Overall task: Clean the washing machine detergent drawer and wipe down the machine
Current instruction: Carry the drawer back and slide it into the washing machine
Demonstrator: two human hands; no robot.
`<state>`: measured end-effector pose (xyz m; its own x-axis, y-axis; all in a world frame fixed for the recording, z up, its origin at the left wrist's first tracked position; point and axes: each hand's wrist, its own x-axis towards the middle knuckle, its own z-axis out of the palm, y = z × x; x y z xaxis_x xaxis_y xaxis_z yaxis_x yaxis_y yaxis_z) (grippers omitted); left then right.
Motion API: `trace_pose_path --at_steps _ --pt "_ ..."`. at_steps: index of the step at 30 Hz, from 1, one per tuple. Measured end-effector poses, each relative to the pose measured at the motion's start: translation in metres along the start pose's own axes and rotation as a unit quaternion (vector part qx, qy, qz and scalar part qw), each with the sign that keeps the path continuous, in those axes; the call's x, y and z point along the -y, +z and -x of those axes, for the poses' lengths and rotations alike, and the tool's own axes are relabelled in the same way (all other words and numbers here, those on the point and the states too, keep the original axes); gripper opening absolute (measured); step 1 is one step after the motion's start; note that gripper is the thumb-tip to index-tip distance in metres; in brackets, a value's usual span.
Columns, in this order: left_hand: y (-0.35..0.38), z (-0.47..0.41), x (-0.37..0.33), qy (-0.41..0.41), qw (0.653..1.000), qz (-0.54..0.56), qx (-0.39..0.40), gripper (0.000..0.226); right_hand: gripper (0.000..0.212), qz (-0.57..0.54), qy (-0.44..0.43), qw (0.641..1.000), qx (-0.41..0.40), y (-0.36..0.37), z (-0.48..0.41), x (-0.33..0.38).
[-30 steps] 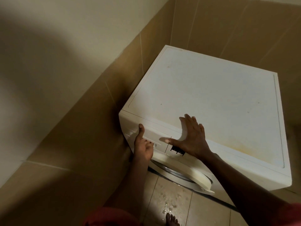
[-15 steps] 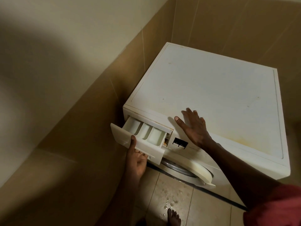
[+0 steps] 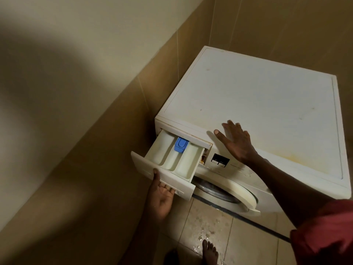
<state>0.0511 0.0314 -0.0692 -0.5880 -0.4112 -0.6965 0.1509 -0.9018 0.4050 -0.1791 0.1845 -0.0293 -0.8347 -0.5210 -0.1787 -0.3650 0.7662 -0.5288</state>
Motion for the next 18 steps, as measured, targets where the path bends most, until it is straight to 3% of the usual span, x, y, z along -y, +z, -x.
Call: trace_pose_path --at_steps 3,7,11,18 --pt "-0.004 -0.004 0.002 -0.002 1.000 0.010 -0.003 0.030 0.089 0.001 -0.002 1.000 -0.005 0.001 0.001 0.001" --pt "-0.003 -0.006 0.004 0.002 1.000 0.022 0.004 0.051 0.090 0.015 -0.008 1.000 -0.019 0.002 0.001 0.003" --pt "0.005 -0.011 0.008 -0.003 0.999 0.031 0.017 0.043 0.089 0.015 -0.003 1.000 -0.016 0.001 0.003 0.005" --pt "0.024 -0.031 0.008 0.002 0.999 0.015 0.036 0.070 0.077 0.003 0.010 1.000 -0.001 0.001 0.003 0.004"
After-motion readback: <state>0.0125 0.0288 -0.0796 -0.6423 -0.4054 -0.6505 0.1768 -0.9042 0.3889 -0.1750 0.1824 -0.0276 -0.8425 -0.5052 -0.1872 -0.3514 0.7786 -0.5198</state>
